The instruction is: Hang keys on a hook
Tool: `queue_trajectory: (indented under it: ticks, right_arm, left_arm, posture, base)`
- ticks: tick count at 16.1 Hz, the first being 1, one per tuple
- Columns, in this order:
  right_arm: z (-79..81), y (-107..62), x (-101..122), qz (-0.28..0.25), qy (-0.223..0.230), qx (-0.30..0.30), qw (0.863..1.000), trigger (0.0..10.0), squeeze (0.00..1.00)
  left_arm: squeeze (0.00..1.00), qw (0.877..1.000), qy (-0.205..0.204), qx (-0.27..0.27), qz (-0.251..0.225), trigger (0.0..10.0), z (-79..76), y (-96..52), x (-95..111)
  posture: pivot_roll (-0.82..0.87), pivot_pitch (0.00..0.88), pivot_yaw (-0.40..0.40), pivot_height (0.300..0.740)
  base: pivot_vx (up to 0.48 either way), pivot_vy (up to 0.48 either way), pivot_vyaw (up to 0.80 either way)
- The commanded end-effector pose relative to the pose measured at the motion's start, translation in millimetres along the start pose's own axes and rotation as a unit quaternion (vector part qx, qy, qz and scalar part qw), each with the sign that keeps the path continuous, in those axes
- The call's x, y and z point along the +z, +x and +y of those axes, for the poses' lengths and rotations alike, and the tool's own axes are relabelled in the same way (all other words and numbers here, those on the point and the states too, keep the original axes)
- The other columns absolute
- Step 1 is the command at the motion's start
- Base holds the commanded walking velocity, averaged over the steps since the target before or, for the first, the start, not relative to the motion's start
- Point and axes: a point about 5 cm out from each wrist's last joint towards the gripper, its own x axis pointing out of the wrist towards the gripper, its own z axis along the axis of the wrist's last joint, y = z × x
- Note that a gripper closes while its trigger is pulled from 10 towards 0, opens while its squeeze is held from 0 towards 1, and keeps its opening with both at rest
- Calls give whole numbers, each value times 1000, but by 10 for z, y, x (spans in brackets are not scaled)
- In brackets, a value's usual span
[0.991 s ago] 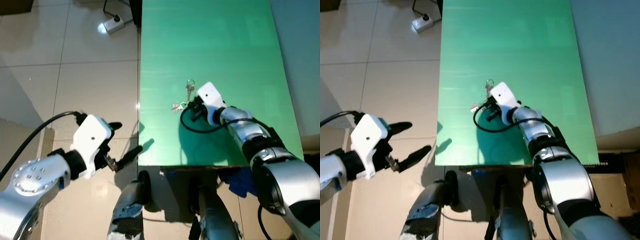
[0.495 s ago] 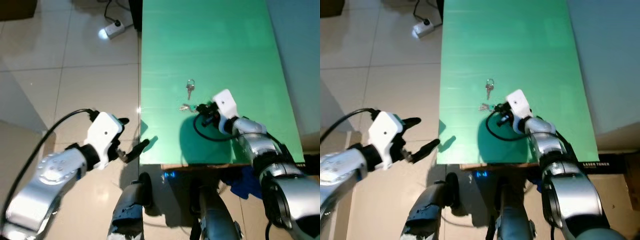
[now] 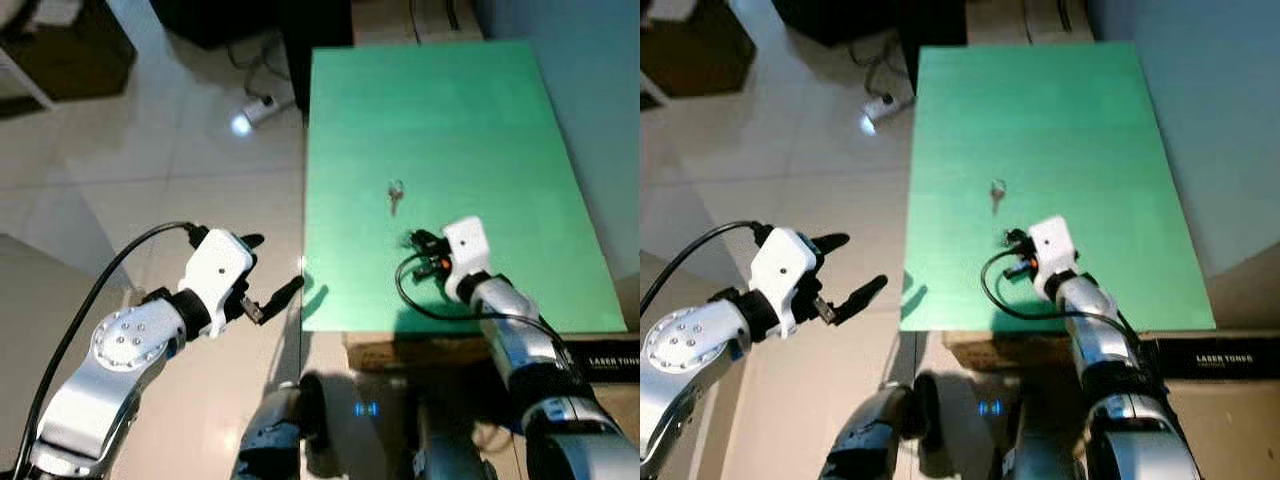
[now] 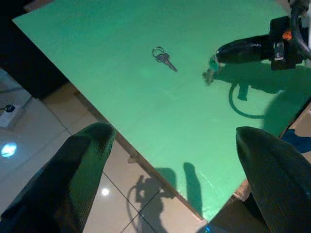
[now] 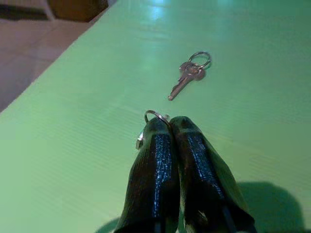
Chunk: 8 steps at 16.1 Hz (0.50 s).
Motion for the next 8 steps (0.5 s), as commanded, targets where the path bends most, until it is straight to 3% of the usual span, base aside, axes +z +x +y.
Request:
queue_trajectory:
  ticks: [1, 5, 6, 7, 8]
  right_arm:
    - [-17, -31, 10, -5, 14, -16, 1000, 0, 0]
    - [-151, -182, -33, 10, 22, -66, 998, 0, 0]
    - [-148, -181, -27, 14, 15, -70, 997, 4039, 0]
    - [-175, -184, -30, 21, 11, -88, 996, 10000, 0]
    - [-206, -191, -48, 28, 13, -106, 994, 10000, 0]
  left_arm:
    - [0, 1000, 5, -2, 13, 10000, -4, -18, -57]
    - [0, 1000, 8, -6, 21, 10000, -26, -53, -103]
    - [0, 1000, 7, -5, 21, 10000, -36, -70, -103]
    - [0, 1000, 8, 0, 23, 10000, -47, -96, -111]
    - [0, 1000, 9, 3, 23, 10000, -52, -105, -116]
  posture:
    - [24, 210, 152, 740]
    - [34, 220, 138, 740]
    - [41, 214, 128, 740]
    - [44, 206, 127, 740]
    - [49, 199, 116, 740]
  base:
    - [0, 0, 0]
    - [0, 0, 0]
    - [0, 0, 0]
    - [0, 0, 0]
    - [0, 0, 0]
